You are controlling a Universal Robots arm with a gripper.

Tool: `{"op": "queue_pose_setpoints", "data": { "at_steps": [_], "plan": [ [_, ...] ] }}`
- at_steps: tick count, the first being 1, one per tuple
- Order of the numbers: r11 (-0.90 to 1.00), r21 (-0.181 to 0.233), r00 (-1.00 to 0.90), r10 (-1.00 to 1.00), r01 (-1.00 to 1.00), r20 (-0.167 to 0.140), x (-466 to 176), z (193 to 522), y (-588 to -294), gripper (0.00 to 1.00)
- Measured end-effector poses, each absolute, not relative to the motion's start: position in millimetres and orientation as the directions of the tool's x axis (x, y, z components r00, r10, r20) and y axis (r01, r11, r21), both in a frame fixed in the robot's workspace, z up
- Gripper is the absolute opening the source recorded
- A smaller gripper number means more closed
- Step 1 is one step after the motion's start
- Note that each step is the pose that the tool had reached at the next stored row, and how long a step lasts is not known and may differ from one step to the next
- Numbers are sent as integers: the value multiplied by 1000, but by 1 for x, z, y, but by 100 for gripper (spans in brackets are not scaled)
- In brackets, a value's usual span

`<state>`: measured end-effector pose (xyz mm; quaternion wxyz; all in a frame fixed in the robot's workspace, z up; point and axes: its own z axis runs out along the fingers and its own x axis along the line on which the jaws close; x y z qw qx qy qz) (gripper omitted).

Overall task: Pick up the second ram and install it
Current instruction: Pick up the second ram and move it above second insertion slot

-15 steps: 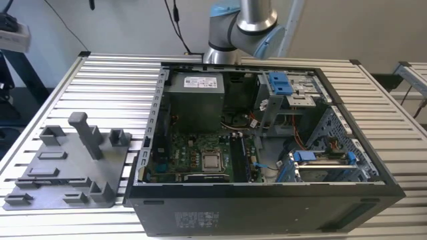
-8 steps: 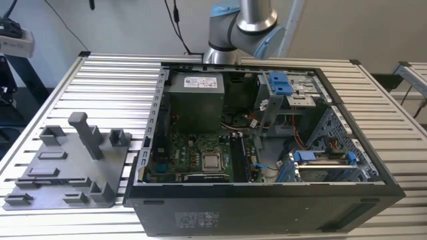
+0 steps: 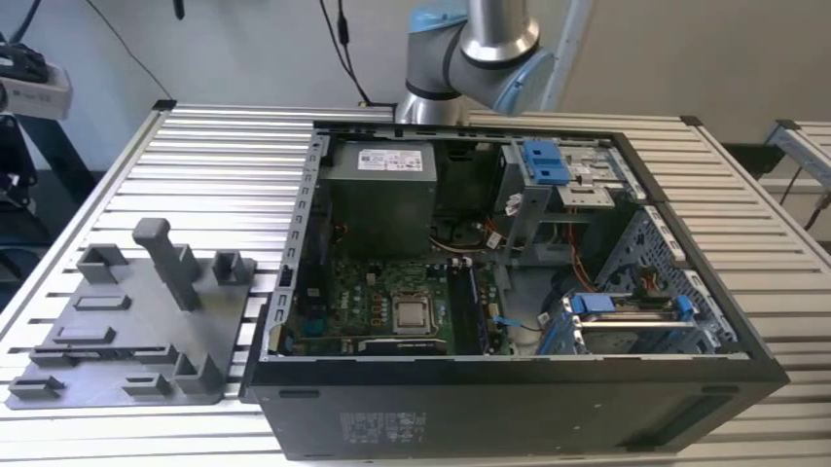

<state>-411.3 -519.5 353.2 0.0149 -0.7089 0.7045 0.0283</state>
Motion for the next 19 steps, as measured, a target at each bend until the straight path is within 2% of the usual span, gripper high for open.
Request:
{"op": "queue_pose_setpoints", "data": {
  "at_steps": [19],
  "plan": [
    [-7, 5, 6, -998, -1000, -63, -411, 332, -520, 48]
  ]
}}
